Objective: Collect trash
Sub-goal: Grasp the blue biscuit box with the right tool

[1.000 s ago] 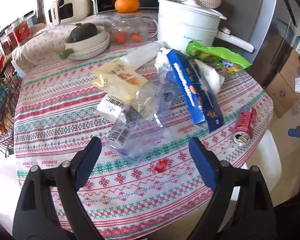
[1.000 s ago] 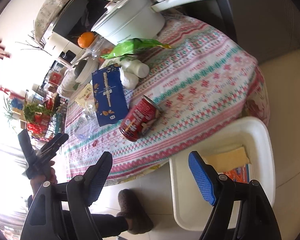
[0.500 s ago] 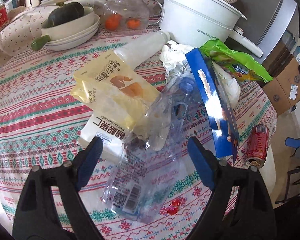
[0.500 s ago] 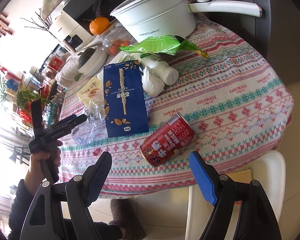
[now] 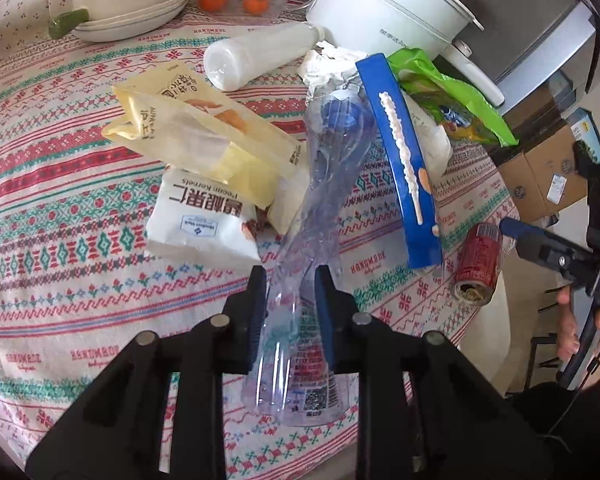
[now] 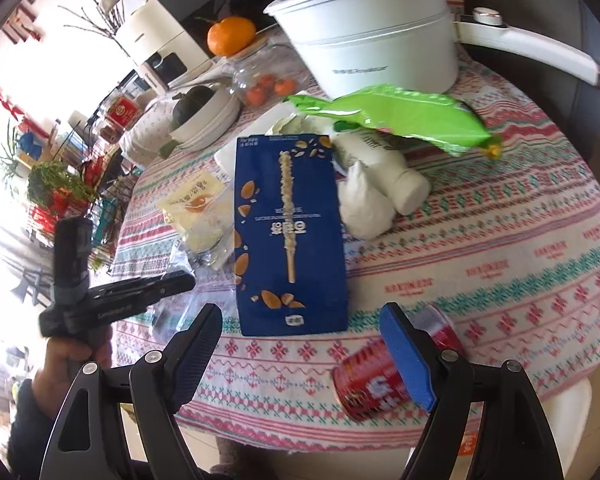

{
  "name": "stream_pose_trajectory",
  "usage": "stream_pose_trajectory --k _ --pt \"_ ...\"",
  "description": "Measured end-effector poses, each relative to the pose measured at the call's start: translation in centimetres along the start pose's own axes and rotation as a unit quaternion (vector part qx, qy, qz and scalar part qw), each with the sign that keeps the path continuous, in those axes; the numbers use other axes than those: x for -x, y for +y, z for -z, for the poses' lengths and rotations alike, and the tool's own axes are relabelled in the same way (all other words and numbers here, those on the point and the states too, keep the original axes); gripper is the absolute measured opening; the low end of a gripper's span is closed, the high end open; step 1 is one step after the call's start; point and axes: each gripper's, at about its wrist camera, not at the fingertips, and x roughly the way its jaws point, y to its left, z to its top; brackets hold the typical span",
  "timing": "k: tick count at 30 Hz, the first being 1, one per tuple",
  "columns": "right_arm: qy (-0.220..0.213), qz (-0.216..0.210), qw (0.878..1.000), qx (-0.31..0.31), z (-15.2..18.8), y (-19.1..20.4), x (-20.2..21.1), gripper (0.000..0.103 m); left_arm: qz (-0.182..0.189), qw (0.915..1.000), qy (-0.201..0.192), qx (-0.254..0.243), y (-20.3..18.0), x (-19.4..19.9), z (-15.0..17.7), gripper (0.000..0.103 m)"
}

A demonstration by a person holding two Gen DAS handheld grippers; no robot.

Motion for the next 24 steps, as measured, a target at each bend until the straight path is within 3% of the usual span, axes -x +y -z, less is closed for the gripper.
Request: stream_pose_trajectory --k 3,6,8,9,12,14,16,18,21,24 --pt "0.012 0.000 1.000 0.005 -0.5 0.6 -1.5 0.083 -0.022 0.9994 0.023 -0.011 -0.2 1.2 2.0 0.026" --pt "0.021 0.004 1.000 0.009 -0.8 1.1 -2.6 0.083 -0.091 0.9934 0.044 -0.053 -0.9 2.6 3.6 0.028" --pt "0.025 0.008 1.000 0.016 -0.9 1.5 -3.1 0.083 -0.111 0.9899 0.050 -0.074 -1.3 3.0 4.3 0.028" --pt "0.028 0.008 0.999 0.020 -1.0 1.7 -3.4 0.084 -0.106 0.9903 0.048 -0.076 -1.5 3.1 4.5 0.031" --pt "0.031 0.011 0.999 0.019 -1.2 2.0 -4.1 0.085 -0.086 0.9942 0.039 -0.053 -0.9 2.4 4.1 0.071" --pt "0.033 0.013 0.999 0.011 -1.4 2.0 -4.7 0.086 -0.082 0.9952 0.036 -0.038 -0.5 1.7 3.5 0.071" --pt "0.034 0.019 0.999 0.002 -1.7 2.1 -5.3 0.087 -0.084 0.9957 0.026 -0.029 -0.2 1.3 2.9 0.064" --pt "0.040 0.026 0.999 0.000 -1.8 2.2 -6.0 0.088 -0.092 0.9953 0.015 -0.026 0.0 1.1 2.2 0.044" --pt "0.057 0.044 0.997 0.020 -1.6 3.0 -7.4 0.088 -0.052 0.9986 0.001 -0.009 0.0 1.5 1.3 0.021" --pt "0.071 0.062 0.995 0.046 -1.5 4.1 -8.8 0.091 -0.082 0.9964 -0.009 -0.022 -0.4 2.3 1.5 0.020"
